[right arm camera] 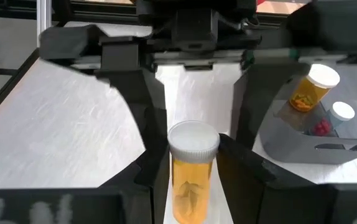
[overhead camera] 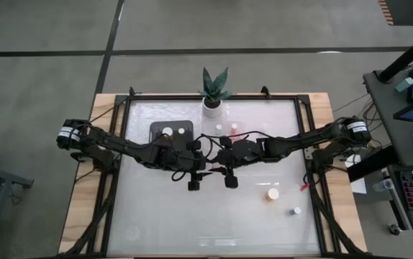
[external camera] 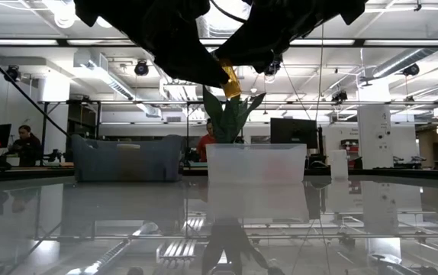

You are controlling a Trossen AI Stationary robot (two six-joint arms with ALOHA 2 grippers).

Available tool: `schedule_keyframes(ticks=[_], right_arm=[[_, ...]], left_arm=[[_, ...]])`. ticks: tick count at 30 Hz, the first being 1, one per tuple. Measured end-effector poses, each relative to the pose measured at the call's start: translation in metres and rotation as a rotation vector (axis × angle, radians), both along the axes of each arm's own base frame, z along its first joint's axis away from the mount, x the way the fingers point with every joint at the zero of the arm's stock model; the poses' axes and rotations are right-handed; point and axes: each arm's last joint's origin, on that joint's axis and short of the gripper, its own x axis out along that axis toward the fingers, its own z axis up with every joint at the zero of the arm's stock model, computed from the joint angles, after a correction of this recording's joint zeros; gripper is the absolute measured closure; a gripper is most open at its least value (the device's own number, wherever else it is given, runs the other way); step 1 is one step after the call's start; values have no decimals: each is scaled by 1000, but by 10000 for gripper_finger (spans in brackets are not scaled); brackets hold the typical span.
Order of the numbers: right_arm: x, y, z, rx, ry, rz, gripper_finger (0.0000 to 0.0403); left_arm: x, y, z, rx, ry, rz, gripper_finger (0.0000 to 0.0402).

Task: Pick and place medicine bottles into bin by pill shape (circle, oval)
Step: Put the small orange tablet bottle into the transparent bin

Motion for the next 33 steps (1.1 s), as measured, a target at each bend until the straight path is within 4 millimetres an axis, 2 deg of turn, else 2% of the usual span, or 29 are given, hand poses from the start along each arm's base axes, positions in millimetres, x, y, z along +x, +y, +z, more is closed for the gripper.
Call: schedule_keyframes(ticks=[5, 14, 23, 27, 33], right_arm=[[-4, -3, 5, -3, 4, -5, 289], [-10, -20, 7, 5, 51, -62, 290], [-5, -58, 7, 20, -1, -181, 290], [4, -77, -2, 22, -42, -235, 290], [18, -99, -32, -20, -22, -383, 290]], left_arm=[[-12, 3, 8, 64, 38, -5, 191], [-44, 10, 31, 185, 37, -8, 187], [-81, 18, 38, 255, -82, 46, 187], [-93, 21, 37, 292, -189, 60, 187], [-111, 25, 33, 330, -266, 85, 187]])
